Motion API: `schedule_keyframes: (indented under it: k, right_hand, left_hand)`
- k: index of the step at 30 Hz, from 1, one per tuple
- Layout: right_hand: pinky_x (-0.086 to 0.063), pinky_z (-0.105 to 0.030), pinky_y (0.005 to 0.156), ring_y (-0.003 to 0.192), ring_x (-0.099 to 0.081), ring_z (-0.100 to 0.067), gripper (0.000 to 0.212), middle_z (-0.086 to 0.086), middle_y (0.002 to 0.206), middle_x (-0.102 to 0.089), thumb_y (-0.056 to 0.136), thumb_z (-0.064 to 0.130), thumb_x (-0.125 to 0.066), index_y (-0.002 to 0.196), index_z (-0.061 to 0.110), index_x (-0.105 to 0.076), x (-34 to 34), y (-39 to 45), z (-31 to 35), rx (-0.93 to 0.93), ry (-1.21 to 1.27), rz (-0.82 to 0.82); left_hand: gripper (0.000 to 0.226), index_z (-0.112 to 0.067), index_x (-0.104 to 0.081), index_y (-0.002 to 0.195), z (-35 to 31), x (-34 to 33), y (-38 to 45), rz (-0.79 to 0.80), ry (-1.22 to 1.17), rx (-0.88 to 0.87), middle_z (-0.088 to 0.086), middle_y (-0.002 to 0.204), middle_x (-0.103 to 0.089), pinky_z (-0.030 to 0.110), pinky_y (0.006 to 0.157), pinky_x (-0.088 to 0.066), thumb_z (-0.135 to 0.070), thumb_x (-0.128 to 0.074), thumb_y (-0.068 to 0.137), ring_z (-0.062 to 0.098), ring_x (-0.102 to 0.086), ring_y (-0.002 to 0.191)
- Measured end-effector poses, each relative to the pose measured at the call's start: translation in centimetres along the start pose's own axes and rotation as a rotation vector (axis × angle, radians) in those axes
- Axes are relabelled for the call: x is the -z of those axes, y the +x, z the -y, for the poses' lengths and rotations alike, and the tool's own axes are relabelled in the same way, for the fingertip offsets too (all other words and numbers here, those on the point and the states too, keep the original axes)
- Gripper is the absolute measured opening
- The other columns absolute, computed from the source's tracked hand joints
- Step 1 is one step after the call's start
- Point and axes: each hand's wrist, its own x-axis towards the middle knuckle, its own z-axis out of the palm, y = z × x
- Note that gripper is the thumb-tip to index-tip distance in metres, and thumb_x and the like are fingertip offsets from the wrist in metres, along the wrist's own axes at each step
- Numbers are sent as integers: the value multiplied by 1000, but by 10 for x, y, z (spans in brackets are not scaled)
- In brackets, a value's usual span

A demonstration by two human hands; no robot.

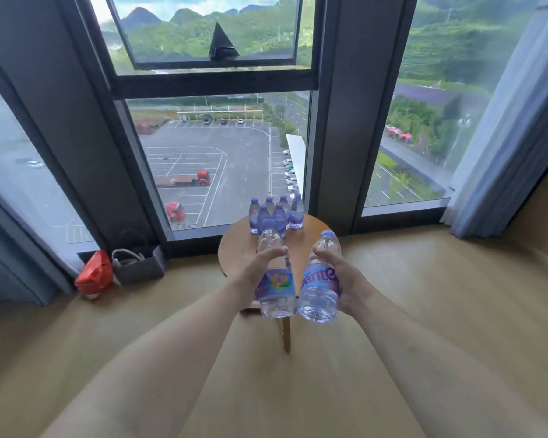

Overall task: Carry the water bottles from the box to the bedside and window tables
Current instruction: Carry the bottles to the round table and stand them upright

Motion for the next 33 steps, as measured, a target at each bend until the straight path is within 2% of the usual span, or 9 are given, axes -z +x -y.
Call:
schedule_keyframes:
  k: [3,7,12,17,21,25,27,30,33]
  right_hand:
    - [-62,-42,68,63,-70,-25,38,-11,74,-71,80,29,-81,106,10,-60,-8,53,20,-28,-29,3]
    - [-61,-39,59,63,-71,-27,39,-11,76,-72,79,30,-83,104,11,-61,-15,125,36,-23,-30,-23]
    - [-61,-45,68,83,-76,-37,67,-18,101,-77,67,51,-91,114,8,-68,-23,222,54,-28,-111,-82]
    - [-62,-44,70,87,-76,-38,87,-20,103,-76,65,54,-91,128,4,-58,-37,314,75,7,-174,-231]
    - [-63,-48,74,83,-76,-39,77,-22,100,-76,71,39,-91,127,-1,-56,-44,370,89,38,-203,-326]
    - [-55,-26,50,61,-72,-18,55,-15,88,-69,73,20,-90,112,1,-55,-37,418,99,67,-287,-411]
    - [-59,-29,57,67,-71,-19,53,-16,94,-64,72,13,-91,107,5,-52,-29,443,102,72,-372,-430]
    - [-59,-44,86,89,-67,-25,59,-13,103,-63,68,14,-93,105,5,-49,-12,477,103,47,-607,-418]
    - [-53,-38,82,94,-61,-23,64,-3,102,-60,66,23,-95,107,9,-48,7,505,107,9,-825,-381]
  left_hand:
    - [56,-26,-70,115,-13,7,52,-76,22,61,9,103,-79,50,92,-60,-38,-90,64,31,-78,89]
    - [73,-29,-65,123,-29,27,128,-110,25,80,6,110,-78,50,95,-58,-30,-90,54,30,-77,93]
    - [65,-19,-63,124,-36,56,238,-166,-10,62,5,111,-77,48,92,-61,-31,-90,66,28,-77,92]
    - [40,-26,-71,109,-52,78,335,-153,-33,271,3,103,-77,51,93,-57,-59,-69,85,27,-75,96]
    - [51,-26,-54,114,-63,90,390,-117,121,282,-1,114,-67,57,88,-58,-61,-73,82,25,-70,101]
    - [53,-28,-56,117,-61,94,435,-104,147,285,0,115,-68,50,70,-64,-50,-81,76,20,-73,92]
    - [48,-31,-61,114,-58,94,456,-84,180,281,-5,111,-69,41,63,-65,-44,-82,72,14,-71,86]
    - [26,-35,-69,88,-50,89,484,-113,260,254,-13,90,-72,31,62,-60,-38,-82,66,7,-69,81]
    - [21,-37,-68,78,-44,81,507,-156,385,224,-16,81,-71,26,64,-53,-42,-78,60,9,-67,82]
